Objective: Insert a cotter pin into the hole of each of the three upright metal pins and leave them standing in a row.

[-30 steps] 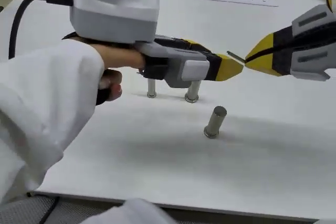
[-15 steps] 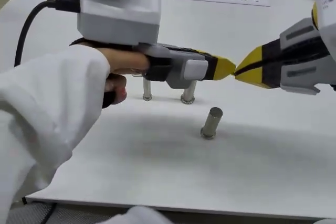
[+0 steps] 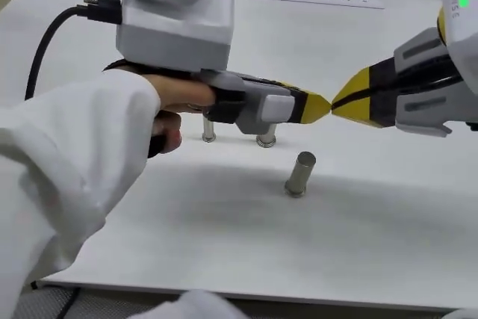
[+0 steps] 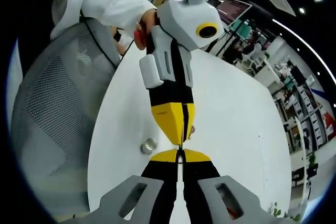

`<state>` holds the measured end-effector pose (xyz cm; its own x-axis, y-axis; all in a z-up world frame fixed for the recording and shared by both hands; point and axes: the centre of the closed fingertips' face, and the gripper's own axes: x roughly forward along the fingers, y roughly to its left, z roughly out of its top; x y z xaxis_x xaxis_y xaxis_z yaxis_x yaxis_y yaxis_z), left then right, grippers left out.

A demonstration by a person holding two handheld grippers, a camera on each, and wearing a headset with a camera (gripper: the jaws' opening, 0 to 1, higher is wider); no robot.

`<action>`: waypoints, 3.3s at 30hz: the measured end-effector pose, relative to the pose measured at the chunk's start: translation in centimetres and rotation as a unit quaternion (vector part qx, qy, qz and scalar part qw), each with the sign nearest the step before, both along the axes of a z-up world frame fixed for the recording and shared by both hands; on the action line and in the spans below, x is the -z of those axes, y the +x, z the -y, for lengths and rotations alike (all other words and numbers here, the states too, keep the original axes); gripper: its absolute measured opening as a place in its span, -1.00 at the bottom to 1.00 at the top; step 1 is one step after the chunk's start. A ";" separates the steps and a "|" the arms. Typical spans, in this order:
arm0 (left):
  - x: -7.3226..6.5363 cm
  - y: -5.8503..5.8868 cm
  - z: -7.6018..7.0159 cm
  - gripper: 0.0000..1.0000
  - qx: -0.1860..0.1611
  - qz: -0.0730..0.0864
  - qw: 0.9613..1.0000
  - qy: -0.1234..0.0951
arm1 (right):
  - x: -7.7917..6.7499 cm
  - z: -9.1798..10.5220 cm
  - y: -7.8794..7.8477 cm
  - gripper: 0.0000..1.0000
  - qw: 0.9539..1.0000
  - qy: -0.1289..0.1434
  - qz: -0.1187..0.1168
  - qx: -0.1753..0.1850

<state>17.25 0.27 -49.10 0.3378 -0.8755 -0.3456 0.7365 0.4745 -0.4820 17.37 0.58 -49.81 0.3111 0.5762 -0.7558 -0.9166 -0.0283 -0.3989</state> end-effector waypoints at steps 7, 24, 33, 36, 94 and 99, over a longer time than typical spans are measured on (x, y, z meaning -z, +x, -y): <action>-0.2 -0.4 0.4 -0.97 0.000 -0.008 1.000 -0.009 | -0.1 -0.2 0.0 -1.00 1.000 -0.003 0.003 -0.005; 0.0 0.2 -0.2 -1.00 -0.006 -0.026 0.999 -0.022 | 0.3 -0.2 0.1 -1.00 1.000 -0.001 0.006 -0.003; 0.2 0.3 -0.1 -1.00 -0.004 -0.036 0.999 -0.024 | 0.3 -0.2 0.1 -1.00 1.000 0.000 0.005 -0.002; 0.2 0.3 -0.5 -1.00 0.000 -0.045 0.999 -0.027 | 0.3 -0.4 -0.1 -1.00 1.000 0.005 0.000 -0.004; -1.8 -4.1 -1.7 -1.00 0.181 0.217 0.956 0.080 | 0.3 -1.8 -4.4 -0.95 0.945 0.201 -0.253 0.056; -1.6 -4.3 -1.6 -1.00 0.193 0.213 0.955 0.079 | 0.4 -1.6 -4.7 -1.00 0.945 0.195 -0.259 0.052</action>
<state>12.91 1.83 -47.48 0.1405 -0.9114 -0.3867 0.9844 0.1705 -0.0443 12.62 2.17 -50.17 0.0277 0.8293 -0.5581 -0.9815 0.1284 0.1420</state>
